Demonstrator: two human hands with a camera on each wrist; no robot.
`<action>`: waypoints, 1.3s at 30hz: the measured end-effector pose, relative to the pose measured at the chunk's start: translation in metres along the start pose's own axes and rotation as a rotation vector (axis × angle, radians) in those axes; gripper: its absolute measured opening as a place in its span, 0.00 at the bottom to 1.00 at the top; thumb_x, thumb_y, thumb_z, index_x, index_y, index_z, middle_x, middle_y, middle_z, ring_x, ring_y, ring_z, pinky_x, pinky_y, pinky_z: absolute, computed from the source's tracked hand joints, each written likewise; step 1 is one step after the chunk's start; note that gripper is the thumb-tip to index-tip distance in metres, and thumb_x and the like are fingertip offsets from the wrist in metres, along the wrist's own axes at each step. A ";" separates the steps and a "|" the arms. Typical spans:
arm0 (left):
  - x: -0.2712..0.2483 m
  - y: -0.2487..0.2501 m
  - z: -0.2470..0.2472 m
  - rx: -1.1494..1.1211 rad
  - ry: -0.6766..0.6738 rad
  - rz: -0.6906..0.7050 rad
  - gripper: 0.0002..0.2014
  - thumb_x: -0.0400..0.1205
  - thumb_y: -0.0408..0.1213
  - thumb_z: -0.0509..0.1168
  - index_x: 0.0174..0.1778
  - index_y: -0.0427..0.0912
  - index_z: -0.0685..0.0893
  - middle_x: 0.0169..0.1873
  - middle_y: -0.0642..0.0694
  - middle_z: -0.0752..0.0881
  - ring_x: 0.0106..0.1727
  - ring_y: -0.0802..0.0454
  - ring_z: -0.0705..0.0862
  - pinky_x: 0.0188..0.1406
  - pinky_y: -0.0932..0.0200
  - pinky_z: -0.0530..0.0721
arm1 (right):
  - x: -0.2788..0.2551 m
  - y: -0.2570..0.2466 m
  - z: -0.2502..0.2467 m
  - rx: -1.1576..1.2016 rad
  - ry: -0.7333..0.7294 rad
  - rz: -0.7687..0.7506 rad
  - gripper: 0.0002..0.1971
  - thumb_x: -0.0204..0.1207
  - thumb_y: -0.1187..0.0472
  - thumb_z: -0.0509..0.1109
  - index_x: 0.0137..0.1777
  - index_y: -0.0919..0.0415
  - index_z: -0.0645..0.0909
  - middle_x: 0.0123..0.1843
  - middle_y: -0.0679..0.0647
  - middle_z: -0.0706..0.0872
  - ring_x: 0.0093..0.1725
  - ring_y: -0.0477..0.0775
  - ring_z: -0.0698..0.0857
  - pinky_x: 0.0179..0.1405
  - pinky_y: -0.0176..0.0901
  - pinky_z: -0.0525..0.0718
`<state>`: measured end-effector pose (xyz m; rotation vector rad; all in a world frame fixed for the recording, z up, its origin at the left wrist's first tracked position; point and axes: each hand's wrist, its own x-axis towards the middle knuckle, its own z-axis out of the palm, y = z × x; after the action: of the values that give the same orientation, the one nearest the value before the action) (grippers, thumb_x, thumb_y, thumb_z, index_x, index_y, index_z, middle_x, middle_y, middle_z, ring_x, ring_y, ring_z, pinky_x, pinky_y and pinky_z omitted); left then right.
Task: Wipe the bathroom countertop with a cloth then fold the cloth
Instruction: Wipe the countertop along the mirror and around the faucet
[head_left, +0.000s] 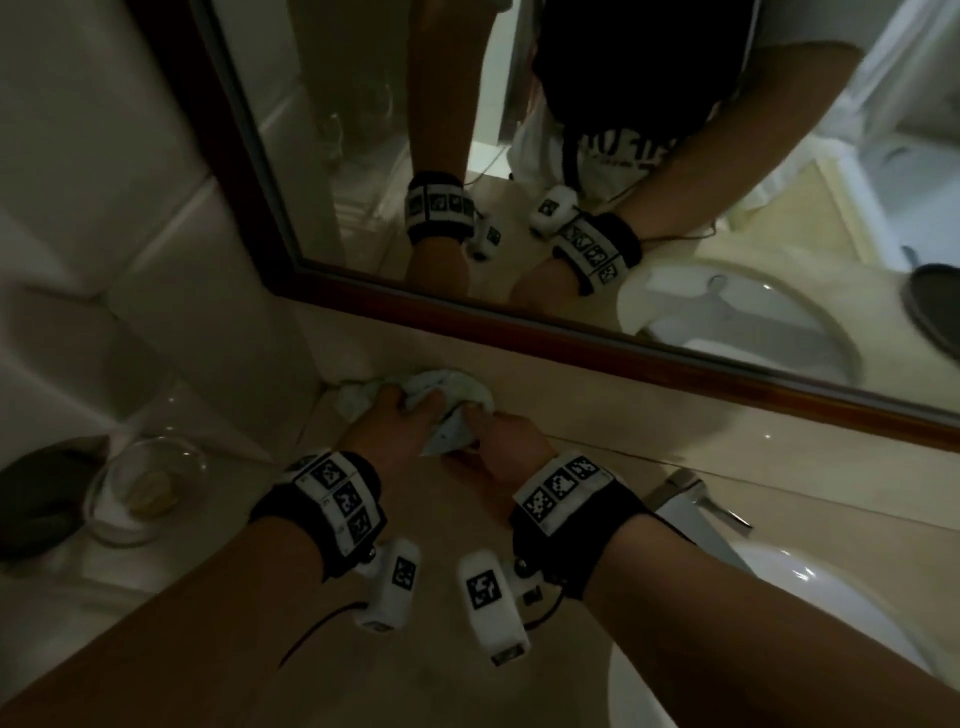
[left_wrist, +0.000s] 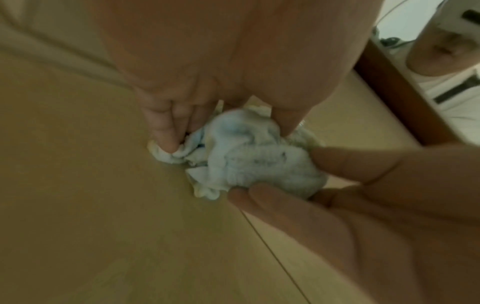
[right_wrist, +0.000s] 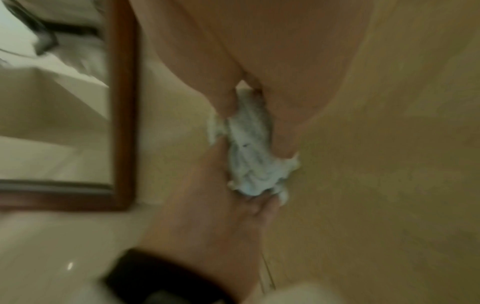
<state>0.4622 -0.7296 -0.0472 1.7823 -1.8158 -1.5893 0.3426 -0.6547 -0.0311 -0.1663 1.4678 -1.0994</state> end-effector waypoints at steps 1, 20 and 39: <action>-0.006 0.006 0.008 0.010 -0.002 -0.001 0.32 0.87 0.60 0.55 0.80 0.40 0.68 0.71 0.45 0.77 0.62 0.49 0.78 0.59 0.59 0.72 | -0.006 -0.003 -0.007 -0.032 0.011 0.002 0.21 0.82 0.58 0.68 0.72 0.67 0.75 0.66 0.65 0.83 0.61 0.61 0.87 0.60 0.54 0.89; -0.060 0.111 0.133 0.040 -0.420 0.030 0.47 0.73 0.78 0.53 0.79 0.47 0.76 0.76 0.46 0.80 0.73 0.46 0.80 0.80 0.46 0.71 | -0.092 -0.092 -0.192 -0.308 0.177 -0.043 0.14 0.79 0.59 0.71 0.62 0.65 0.82 0.58 0.64 0.90 0.54 0.65 0.91 0.54 0.61 0.90; -0.043 0.165 0.190 0.095 -0.591 -0.111 0.59 0.56 0.86 0.62 0.79 0.52 0.75 0.69 0.50 0.86 0.73 0.47 0.79 0.80 0.43 0.69 | -0.090 -0.067 -0.310 0.259 0.162 0.126 0.14 0.85 0.62 0.62 0.66 0.69 0.78 0.60 0.68 0.88 0.52 0.66 0.89 0.38 0.50 0.87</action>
<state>0.2339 -0.6332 0.0129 1.5774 -2.0728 -2.2960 0.0742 -0.4704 0.0211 0.1982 1.4412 -1.2094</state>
